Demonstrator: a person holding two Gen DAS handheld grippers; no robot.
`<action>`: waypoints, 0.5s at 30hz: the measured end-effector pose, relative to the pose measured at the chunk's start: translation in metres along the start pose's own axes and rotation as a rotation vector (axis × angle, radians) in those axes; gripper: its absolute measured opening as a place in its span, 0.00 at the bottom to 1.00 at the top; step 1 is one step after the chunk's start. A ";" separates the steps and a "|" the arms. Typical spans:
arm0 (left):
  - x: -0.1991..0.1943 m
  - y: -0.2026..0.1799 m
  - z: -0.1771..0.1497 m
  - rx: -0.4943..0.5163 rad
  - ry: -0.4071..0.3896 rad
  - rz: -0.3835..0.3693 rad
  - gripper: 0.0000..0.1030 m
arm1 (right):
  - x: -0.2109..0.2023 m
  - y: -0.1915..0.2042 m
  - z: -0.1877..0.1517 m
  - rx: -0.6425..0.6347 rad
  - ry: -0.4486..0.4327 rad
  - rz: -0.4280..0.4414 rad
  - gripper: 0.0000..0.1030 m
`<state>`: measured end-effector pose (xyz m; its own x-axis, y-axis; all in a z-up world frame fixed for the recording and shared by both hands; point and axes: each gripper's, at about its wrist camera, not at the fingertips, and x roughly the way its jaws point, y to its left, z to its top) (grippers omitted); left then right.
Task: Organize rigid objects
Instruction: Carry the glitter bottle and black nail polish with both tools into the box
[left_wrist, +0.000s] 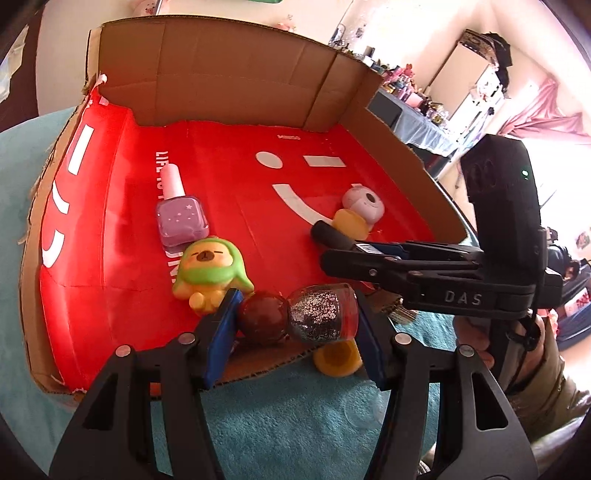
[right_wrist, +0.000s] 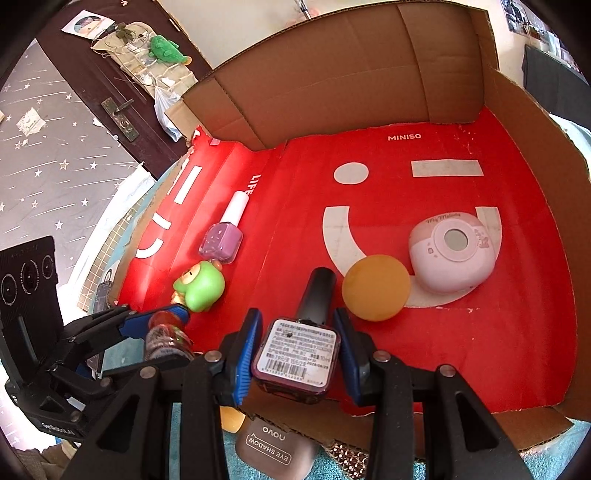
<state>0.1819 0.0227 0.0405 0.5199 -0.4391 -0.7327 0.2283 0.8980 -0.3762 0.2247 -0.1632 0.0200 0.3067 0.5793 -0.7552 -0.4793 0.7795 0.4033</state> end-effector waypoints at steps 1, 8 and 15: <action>0.001 0.001 0.001 -0.007 0.002 0.006 0.54 | 0.000 -0.001 0.000 -0.002 -0.003 -0.011 0.41; 0.014 0.004 0.002 0.012 -0.015 0.103 0.54 | -0.001 -0.004 0.002 -0.010 -0.028 -0.064 0.41; 0.028 -0.012 0.008 0.128 -0.081 0.335 0.54 | 0.000 -0.006 0.004 -0.051 -0.080 -0.193 0.41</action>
<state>0.2006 0.0001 0.0287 0.6455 -0.1209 -0.7542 0.1327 0.9901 -0.0452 0.2309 -0.1666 0.0199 0.4603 0.4392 -0.7715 -0.4460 0.8658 0.2268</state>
